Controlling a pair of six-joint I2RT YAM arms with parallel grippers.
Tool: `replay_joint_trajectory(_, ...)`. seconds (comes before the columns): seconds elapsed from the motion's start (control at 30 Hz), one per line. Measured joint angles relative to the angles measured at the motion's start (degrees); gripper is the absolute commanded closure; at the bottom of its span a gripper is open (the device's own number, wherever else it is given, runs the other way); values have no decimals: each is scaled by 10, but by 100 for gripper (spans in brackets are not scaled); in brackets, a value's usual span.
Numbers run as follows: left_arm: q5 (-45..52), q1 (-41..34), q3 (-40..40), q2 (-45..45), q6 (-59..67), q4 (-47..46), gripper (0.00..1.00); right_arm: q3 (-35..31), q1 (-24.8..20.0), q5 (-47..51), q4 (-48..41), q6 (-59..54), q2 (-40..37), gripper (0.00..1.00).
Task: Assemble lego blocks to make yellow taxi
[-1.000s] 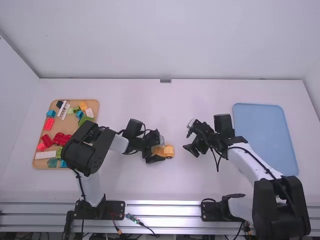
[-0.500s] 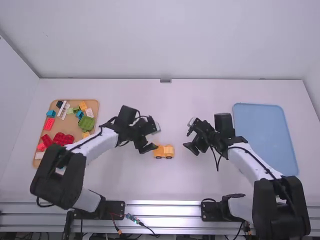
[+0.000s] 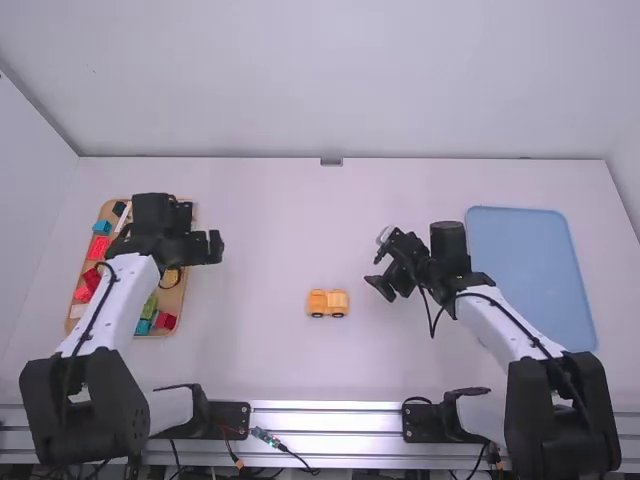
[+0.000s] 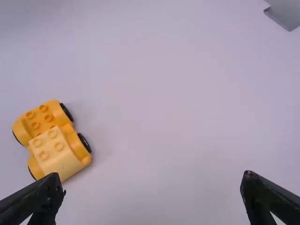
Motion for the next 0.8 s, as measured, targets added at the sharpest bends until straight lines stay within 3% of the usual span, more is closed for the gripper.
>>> replay_joint_trajectory(0.2,-85,70,-10,0,-92,-3,1,0,0,0,47,30,0,1)
replay_joint_trajectory(0.5,-121,108,-32,12,-145,37,5,0,0,0,41,56,0,1)
replay_joint_trajectory(0.8,-137,108,-31,134,-163,88,17,0,0,0,41,58,0,1)
